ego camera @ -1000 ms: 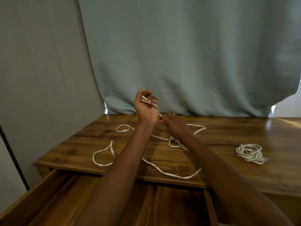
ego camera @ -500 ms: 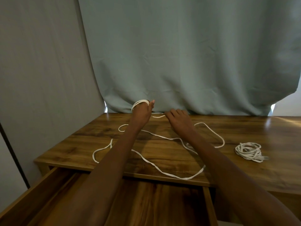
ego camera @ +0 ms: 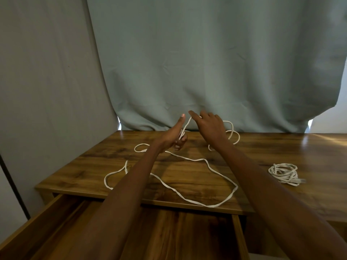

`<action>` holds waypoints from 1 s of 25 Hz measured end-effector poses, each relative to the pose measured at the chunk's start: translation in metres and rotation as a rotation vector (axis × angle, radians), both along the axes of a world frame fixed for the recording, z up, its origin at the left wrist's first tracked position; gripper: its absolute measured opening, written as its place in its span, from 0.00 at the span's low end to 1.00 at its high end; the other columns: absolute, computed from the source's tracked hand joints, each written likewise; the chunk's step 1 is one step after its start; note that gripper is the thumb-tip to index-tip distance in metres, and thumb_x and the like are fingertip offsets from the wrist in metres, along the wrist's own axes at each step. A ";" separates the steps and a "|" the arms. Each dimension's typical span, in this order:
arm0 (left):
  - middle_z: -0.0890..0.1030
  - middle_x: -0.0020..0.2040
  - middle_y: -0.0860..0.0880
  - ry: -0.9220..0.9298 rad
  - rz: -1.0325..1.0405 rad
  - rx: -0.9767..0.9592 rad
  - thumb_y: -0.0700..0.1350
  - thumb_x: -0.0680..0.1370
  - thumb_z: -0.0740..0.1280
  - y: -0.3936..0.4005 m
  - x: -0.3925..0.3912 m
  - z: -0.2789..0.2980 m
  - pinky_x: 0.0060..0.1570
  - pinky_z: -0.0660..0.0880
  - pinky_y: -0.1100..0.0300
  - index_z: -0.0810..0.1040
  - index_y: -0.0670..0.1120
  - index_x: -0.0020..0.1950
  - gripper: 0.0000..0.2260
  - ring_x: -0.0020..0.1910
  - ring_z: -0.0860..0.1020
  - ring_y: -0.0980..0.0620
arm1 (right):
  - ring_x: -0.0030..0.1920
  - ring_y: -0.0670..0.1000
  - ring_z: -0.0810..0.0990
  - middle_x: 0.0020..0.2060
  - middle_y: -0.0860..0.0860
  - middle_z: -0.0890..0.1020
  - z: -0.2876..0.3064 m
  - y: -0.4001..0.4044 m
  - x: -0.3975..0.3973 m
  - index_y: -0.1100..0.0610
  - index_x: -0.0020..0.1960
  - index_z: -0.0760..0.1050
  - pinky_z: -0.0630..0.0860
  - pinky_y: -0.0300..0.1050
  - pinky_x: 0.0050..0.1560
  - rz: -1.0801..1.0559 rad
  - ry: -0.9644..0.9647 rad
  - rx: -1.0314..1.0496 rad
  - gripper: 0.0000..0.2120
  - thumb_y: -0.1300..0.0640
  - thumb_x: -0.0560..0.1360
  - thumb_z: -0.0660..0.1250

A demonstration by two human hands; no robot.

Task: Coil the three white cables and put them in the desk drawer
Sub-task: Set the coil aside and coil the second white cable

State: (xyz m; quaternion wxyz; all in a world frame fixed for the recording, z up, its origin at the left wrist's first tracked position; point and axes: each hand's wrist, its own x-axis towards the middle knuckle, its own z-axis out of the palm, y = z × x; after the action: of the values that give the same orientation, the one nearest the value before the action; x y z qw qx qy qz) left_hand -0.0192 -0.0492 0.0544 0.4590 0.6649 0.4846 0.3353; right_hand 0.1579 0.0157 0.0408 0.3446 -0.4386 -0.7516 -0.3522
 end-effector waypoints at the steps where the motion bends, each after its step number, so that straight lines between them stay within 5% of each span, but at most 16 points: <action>1: 0.60 0.22 0.49 -0.124 -0.069 -0.054 0.77 0.73 0.45 -0.002 -0.001 0.003 0.29 0.62 0.58 0.63 0.45 0.28 0.37 0.23 0.61 0.51 | 0.36 0.58 0.77 0.43 0.57 0.77 0.002 0.001 0.001 0.51 0.73 0.69 0.72 0.49 0.35 0.011 -0.012 0.000 0.29 0.66 0.75 0.67; 8: 0.56 0.20 0.51 -0.842 -0.359 -0.072 0.64 0.80 0.57 -0.013 -0.008 0.013 0.27 0.56 0.58 0.62 0.47 0.26 0.29 0.23 0.56 0.52 | 0.29 0.52 0.72 0.40 0.55 0.76 0.015 0.007 0.018 0.48 0.74 0.68 0.70 0.43 0.27 0.081 -0.096 0.076 0.22 0.45 0.82 0.60; 14: 0.62 0.18 0.52 -1.346 -0.290 0.237 0.45 0.80 0.57 -0.018 0.002 0.038 0.28 0.61 0.58 0.65 0.48 0.25 0.22 0.22 0.62 0.53 | 0.30 0.57 0.78 0.42 0.57 0.79 0.030 0.010 0.029 0.54 0.69 0.75 0.69 0.45 0.27 0.081 -0.083 0.108 0.18 0.54 0.80 0.66; 17: 0.61 0.18 0.51 -1.441 -0.203 0.348 0.44 0.80 0.55 -0.018 0.005 0.056 0.28 0.62 0.57 0.65 0.48 0.25 0.22 0.22 0.63 0.52 | 0.34 0.61 0.79 0.46 0.59 0.78 0.051 0.012 0.033 0.55 0.69 0.73 0.68 0.46 0.30 0.027 -0.087 0.083 0.23 0.64 0.75 0.68; 25: 0.62 0.19 0.50 -1.613 0.008 0.439 0.44 0.80 0.55 -0.016 0.005 0.063 0.30 0.65 0.57 0.66 0.47 0.25 0.21 0.23 0.64 0.50 | 0.34 0.59 0.79 0.40 0.57 0.80 0.059 0.006 0.052 0.53 0.64 0.73 0.69 0.47 0.33 -0.184 -0.024 -0.087 0.12 0.53 0.82 0.60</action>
State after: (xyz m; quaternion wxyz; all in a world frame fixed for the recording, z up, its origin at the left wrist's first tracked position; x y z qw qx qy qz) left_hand -0.0141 -0.0653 0.1170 0.5240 0.2935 -0.0666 0.7968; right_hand 0.2104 0.0218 0.0997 0.2824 -0.5159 -0.7269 -0.3545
